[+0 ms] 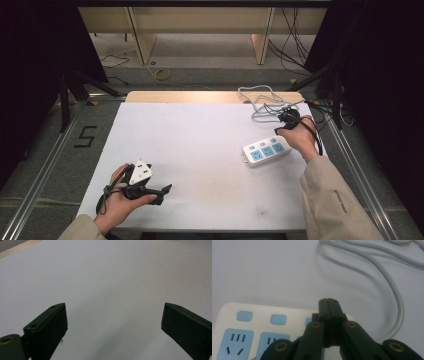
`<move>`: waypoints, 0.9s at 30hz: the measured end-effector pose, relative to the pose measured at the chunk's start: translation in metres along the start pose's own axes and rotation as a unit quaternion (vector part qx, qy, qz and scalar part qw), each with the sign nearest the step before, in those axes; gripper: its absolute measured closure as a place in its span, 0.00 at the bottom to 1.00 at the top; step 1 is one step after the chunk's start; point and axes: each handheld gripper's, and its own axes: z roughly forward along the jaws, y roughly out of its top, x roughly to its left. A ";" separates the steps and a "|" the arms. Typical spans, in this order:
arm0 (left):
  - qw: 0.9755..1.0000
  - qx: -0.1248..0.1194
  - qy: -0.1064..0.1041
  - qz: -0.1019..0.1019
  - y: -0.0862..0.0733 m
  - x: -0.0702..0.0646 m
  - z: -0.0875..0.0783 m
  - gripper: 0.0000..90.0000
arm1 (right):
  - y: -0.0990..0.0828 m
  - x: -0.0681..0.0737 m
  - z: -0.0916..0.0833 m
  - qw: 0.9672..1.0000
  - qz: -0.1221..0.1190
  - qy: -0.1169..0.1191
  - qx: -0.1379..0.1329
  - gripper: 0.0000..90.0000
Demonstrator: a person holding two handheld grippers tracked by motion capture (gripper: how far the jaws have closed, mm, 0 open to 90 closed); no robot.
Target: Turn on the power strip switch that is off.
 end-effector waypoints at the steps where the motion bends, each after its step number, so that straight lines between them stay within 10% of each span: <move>1: 1.000 0.000 0.000 -0.001 0.000 0.000 0.000 0.07 | 0.001 0.000 0.000 1.000 -0.001 0.001 0.002 1.00; 27: 1.000 0.000 -0.002 0.000 0.000 0.000 0.000 0.07 | 0.006 0.003 0.009 1.000 -0.004 0.009 0.024 1.00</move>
